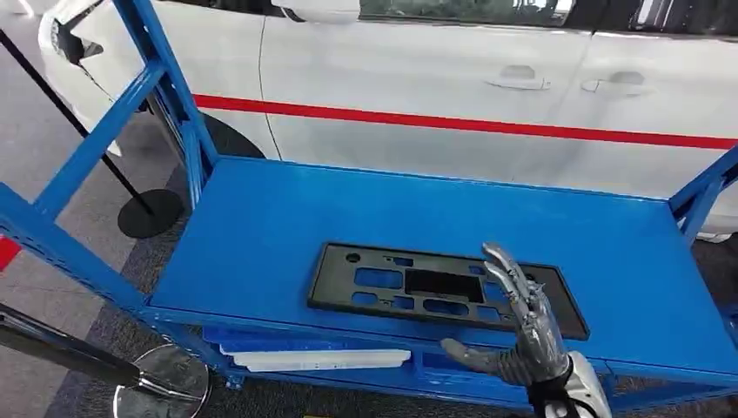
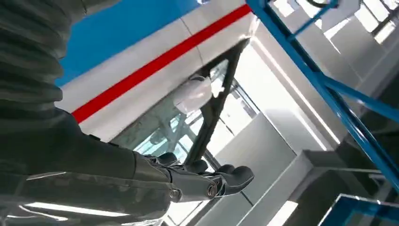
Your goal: Take the parts from the cabinet and place them on the table.
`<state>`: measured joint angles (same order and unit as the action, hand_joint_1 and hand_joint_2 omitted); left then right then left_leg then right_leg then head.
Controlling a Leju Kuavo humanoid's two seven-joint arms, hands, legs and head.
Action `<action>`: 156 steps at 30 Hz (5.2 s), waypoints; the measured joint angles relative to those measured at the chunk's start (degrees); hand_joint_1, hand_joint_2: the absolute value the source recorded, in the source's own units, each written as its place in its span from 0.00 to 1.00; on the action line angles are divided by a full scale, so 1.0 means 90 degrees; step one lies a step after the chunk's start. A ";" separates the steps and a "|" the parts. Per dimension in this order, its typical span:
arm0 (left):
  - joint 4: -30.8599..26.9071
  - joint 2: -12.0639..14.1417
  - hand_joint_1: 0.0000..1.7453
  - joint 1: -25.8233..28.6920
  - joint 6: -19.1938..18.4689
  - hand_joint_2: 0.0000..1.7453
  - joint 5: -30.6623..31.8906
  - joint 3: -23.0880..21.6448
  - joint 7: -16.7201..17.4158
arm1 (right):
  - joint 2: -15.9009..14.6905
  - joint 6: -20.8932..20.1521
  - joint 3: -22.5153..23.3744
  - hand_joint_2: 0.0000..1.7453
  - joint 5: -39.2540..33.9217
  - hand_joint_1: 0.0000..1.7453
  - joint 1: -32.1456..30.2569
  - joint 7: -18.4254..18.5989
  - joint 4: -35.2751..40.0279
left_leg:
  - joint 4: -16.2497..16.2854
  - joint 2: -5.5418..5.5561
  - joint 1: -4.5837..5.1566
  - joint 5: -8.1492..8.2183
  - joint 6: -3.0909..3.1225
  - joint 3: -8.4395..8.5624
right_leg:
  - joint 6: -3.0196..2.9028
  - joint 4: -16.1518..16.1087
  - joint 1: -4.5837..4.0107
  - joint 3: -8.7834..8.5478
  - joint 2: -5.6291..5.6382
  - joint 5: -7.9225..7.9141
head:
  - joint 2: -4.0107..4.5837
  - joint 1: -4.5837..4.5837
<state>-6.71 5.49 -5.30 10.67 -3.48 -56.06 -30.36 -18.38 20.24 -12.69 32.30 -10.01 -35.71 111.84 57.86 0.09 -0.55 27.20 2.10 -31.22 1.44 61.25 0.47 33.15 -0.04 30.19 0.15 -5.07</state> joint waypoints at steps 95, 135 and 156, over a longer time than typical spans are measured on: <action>0.0046 -0.0010 0.00 -0.0006 0.0260 0.00 -0.0017 -0.0505 -0.0170 | 0.2358 0.2171 -0.1213 1.00 0.6226 0.94 0.3516 0.3228 -0.6218 | 0.0134 0.0025 -0.0018 -0.0089 -0.0035 -0.0244 | 0.0051 0.1518 0.0025 0.0780 0.0004 0.0540 | 0.0000 0.0002; 0.0053 0.0007 0.00 -0.0003 0.0126 0.00 -0.0002 -0.0505 -0.0272 | 0.1649 0.2197 -0.0601 1.00 0.6330 0.98 0.3551 0.4269 -0.6297 | 0.0162 0.0055 -0.0038 -0.0107 -0.0127 -0.0266 | -0.0126 -0.0333 -0.0047 -0.0081 0.0014 -0.0355 | 0.0000 0.0002; 0.0056 0.0070 0.00 -0.0065 -0.0029 1.00 0.0000 -0.0493 -0.0580 | 0.2110 0.2205 0.0214 1.00 0.4038 0.98 0.3017 0.0329 -0.4439 | 0.0175 0.0028 -0.0067 -0.0040 -0.0092 -0.0224 | -0.0006 0.0215 -0.0011 0.0142 0.0017 0.0058 | 0.0000 0.0002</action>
<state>-6.21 6.12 -5.89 10.40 -3.48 -60.50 -35.58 0.61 40.09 -10.76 68.63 17.14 -32.75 71.89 59.44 0.34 -1.16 26.85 1.28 -33.24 1.39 63.18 0.37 34.43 0.12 30.72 0.15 -5.05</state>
